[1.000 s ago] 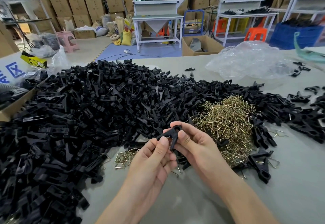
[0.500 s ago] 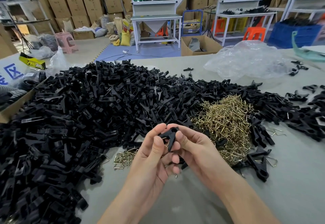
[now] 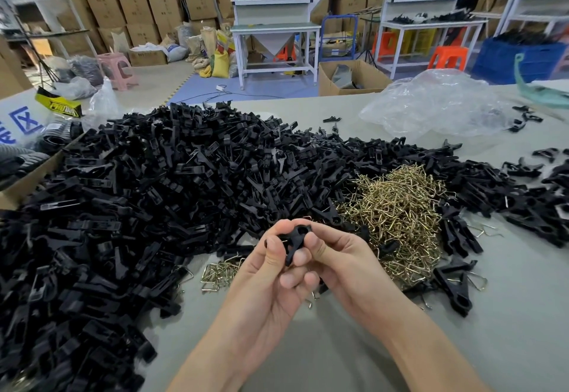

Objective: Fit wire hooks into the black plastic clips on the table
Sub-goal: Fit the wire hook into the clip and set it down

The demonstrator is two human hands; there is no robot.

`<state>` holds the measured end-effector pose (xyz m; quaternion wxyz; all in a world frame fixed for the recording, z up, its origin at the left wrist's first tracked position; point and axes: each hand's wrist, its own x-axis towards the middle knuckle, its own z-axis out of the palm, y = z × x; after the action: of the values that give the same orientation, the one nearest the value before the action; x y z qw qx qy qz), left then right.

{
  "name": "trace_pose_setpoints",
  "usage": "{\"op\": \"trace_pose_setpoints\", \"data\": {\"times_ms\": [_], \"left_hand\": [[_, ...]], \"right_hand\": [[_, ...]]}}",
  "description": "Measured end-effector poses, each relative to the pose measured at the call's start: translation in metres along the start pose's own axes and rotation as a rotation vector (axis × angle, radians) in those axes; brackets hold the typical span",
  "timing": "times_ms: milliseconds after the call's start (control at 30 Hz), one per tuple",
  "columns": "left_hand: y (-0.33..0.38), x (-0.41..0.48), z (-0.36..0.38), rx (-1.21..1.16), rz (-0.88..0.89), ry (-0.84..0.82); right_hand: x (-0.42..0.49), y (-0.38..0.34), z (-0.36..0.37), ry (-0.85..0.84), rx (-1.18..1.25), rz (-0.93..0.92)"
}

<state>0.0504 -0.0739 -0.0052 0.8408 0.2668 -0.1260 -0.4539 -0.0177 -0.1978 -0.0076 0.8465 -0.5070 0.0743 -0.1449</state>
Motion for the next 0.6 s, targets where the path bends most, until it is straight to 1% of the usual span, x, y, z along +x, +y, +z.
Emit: {"op": "trace_pose_setpoints", "data": {"times_ms": [233,367,533,600], "left_hand": [[0.0020,-0.0016,0.0001,0.037,0.021,0.011],[0.0029,-0.0016,0.0002,0.042,0.034,-0.028],[0.0041,-0.0026,0.0008,0.089,0.037,-0.019],[0.0031,-0.0028,0.0019,0.117,0.032,0.008]], "right_hand": [[0.0002,0.0034,-0.0009,-0.001,-0.045,-0.036],[0.0006,0.0030,-0.0010,-0.004,-0.055,-0.051],[0.0008,0.0048,-0.0023,0.002,-0.073,-0.064],[0.0006,0.0052,-0.0038,-0.009,-0.078,-0.070]]}}
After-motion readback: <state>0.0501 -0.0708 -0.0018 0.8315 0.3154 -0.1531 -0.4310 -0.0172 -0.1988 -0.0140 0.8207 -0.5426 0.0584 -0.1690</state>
